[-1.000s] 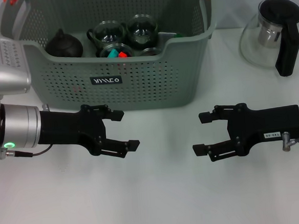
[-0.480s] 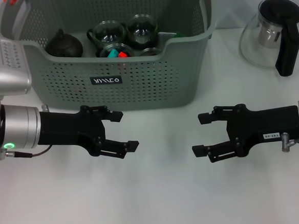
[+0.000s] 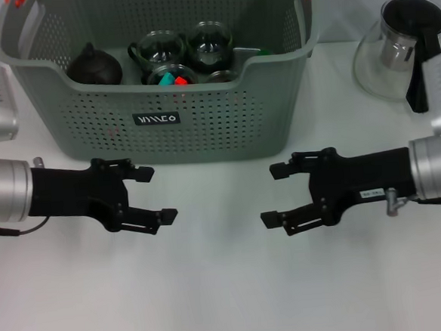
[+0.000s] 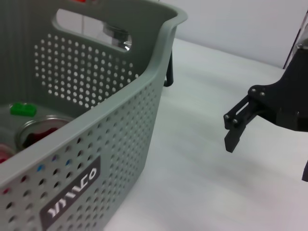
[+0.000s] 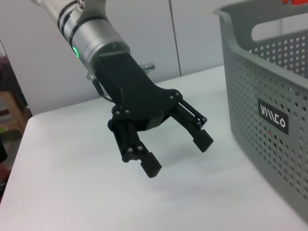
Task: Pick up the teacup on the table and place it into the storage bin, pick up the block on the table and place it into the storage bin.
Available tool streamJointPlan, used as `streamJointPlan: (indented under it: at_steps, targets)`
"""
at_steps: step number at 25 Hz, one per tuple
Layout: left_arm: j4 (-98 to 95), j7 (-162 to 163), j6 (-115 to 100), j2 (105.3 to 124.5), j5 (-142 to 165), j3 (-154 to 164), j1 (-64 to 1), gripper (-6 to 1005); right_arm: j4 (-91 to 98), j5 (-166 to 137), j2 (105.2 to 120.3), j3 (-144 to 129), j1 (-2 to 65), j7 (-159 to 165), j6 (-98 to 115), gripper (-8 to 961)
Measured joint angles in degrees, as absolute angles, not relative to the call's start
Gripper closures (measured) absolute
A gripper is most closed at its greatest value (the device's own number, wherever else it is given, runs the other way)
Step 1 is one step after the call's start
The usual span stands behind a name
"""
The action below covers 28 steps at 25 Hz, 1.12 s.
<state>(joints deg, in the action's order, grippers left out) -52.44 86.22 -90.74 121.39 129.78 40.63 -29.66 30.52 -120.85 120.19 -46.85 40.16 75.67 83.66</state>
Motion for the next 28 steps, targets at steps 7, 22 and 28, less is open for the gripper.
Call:
streamJointPlan:
  at_steps: [7,22,28]
  targets:
    - [-52.54,85.58,-90.82,121.05,130.46,40.07,-29.71,83,29.53,-120.74,120.17,-48.03,41.27,75.67,81.96,6]
    - [-52.56,85.34,-90.79,121.02,130.61,39.99,-29.89,84,27.29,-120.68,120.23,-48.07,42.18,74.21,80.06,7]
    - [-52.56,85.20,-90.72,121.02,130.61,39.98,-29.89,84,26.80,-120.67,120.23,-48.07,42.19,74.20,80.06,7]
